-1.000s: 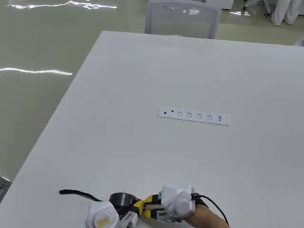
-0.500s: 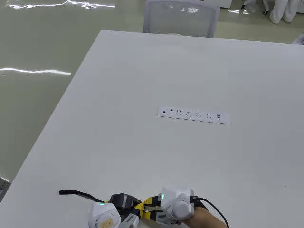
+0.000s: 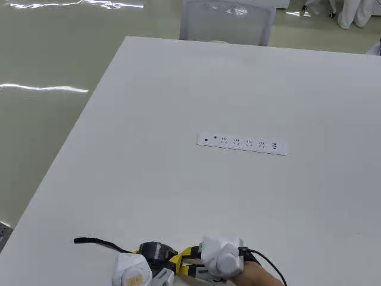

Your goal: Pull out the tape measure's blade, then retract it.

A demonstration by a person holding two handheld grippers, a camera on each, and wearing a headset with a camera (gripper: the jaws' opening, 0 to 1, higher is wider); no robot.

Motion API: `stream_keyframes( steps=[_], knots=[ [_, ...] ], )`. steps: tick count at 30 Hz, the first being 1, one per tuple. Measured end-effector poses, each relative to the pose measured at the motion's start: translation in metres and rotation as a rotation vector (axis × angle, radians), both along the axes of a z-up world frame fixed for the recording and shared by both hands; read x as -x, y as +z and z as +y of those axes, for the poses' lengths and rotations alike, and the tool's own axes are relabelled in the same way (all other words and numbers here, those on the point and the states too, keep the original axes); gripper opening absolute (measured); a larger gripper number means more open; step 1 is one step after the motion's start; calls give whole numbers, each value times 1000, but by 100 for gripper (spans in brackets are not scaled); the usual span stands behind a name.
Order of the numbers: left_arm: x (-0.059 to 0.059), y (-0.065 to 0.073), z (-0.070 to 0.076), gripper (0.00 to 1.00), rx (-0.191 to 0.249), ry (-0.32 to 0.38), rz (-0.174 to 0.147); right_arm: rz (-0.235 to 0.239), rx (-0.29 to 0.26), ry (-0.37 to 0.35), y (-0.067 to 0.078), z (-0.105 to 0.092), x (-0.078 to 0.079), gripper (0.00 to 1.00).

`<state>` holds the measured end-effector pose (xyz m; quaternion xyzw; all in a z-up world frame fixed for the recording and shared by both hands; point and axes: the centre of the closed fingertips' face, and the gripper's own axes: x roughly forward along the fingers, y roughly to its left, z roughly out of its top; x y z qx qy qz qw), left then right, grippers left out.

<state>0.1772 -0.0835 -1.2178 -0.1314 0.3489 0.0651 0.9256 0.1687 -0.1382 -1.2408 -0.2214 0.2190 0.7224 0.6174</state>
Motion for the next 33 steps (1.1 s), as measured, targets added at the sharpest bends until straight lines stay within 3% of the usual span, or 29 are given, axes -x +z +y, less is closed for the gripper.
stream_keyframes(
  steps=[10, 16, 23, 33],
  knots=[
    [1, 0, -1, 64, -8, -13, 1, -16, 10, -11, -1, -1, 0, 15],
    [-2, 4, -2, 64, -67, -62, -1, -15, 27, -35, -1, -5, -2, 17],
    [1, 5, -3, 63, -85, -108, 4, -22, 37, -52, 3, -12, 0, 19],
    [6, 21, -2, 64, -114, -213, -32, -24, 41, -119, 15, -20, 0, 27]
  ],
)
